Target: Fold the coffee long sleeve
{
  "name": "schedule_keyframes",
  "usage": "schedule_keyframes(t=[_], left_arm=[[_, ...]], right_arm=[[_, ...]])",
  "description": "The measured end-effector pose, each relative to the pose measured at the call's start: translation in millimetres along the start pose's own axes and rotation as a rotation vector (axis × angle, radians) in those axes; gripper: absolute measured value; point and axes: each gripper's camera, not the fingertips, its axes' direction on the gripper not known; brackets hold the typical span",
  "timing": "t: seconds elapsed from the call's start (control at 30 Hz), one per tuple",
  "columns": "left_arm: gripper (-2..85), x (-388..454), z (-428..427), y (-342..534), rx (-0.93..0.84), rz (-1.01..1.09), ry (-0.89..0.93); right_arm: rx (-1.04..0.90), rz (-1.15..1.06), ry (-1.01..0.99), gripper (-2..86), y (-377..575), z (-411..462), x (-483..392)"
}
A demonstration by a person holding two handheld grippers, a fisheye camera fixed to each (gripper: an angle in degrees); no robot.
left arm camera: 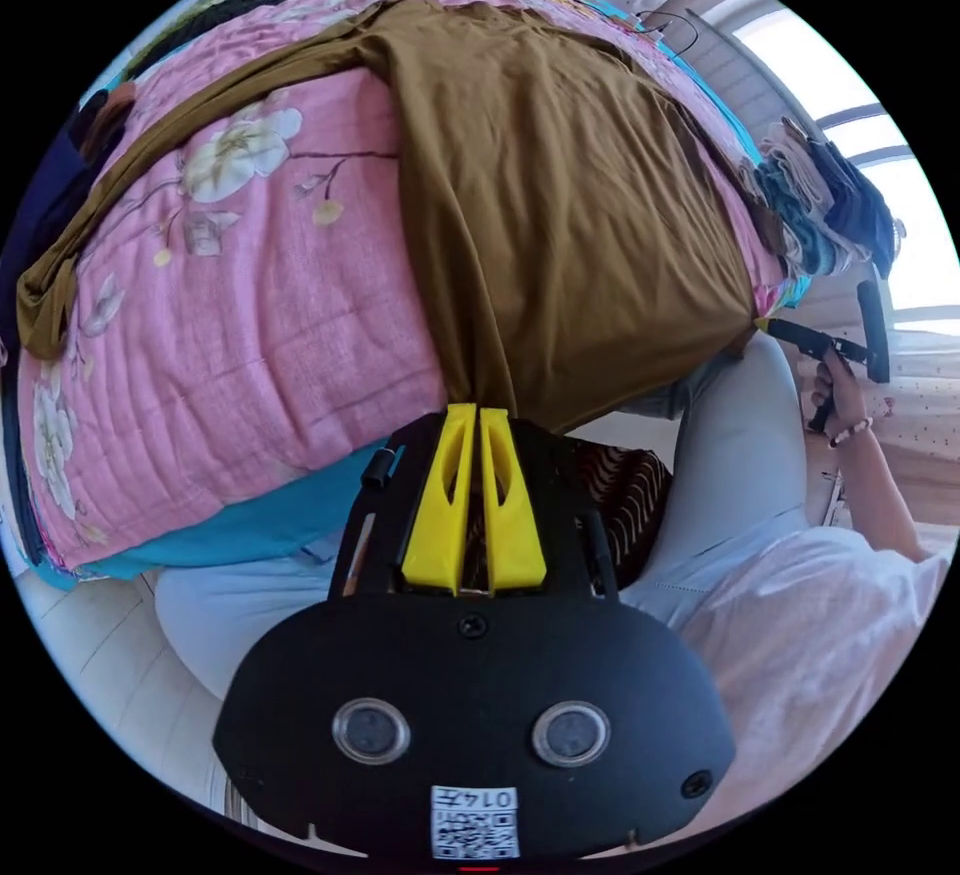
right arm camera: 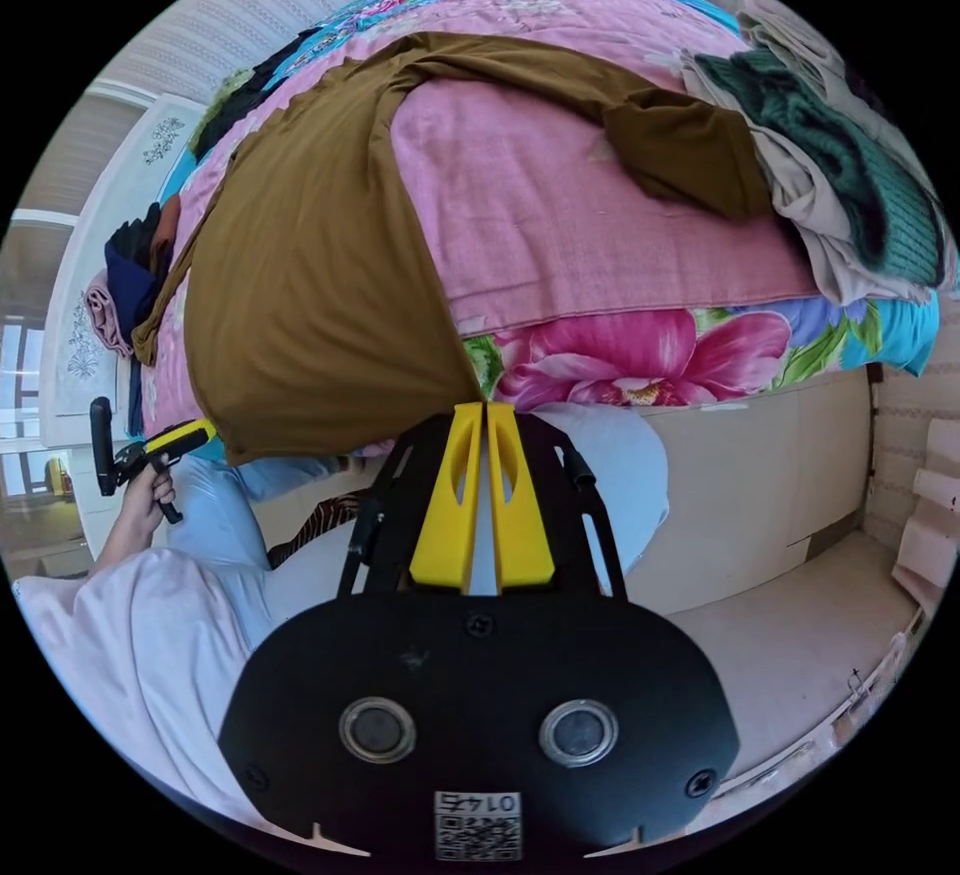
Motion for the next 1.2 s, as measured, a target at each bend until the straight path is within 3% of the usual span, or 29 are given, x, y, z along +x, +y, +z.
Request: schedule_keyframes(t=[0.1, 0.3, 0.47, 0.53, 0.7, 0.83, 1.0, 1.1, 1.2], left_arm=[[-0.5, -8, -15, 23, 0.01, 0.016, -0.045], [4.0, -59, -91, 74, 0.198, -0.148, 0.103], [4.5, -110, -164, 119, 0.381, -0.272, -0.143], [4.3, -134, -187, 123, 0.431, -0.31, -0.238], [8.8, -181, -219, 109, 0.52, -0.375, -0.193], [8.2, -221, -212, 89, 0.417, -0.406, -0.191], [3.3, -248, -225, 115, 0.441, -0.385, -0.133], [0.2, -260, -245, 138, 0.47, -0.376, -0.075], [-0.7, -266, -272, 163, 0.477, -0.346, -0.045]], right_arm=[[-0.009, 0.006, 0.014, 0.0, -12, 11, -15], [-0.039, 0.049, 0.062, 0.5, -31, 23, -42], [0.105, 0.072, 0.103, 1.3, -44, 2, -77], [0.177, -0.056, 0.061, 1.9, -73, -2, -128], [0.213, -0.454, -0.07, 5.0, -158, 20, -287], [0.161, -0.648, -0.204, 5.8, -229, 57, -422], [0.046, -0.532, -0.103, 6.4, -310, 116, -505], [0.075, -0.346, -0.111, 7.1, -354, 136, -511], [0.007, -0.299, -0.158, 4.5, -385, 157, -521]])
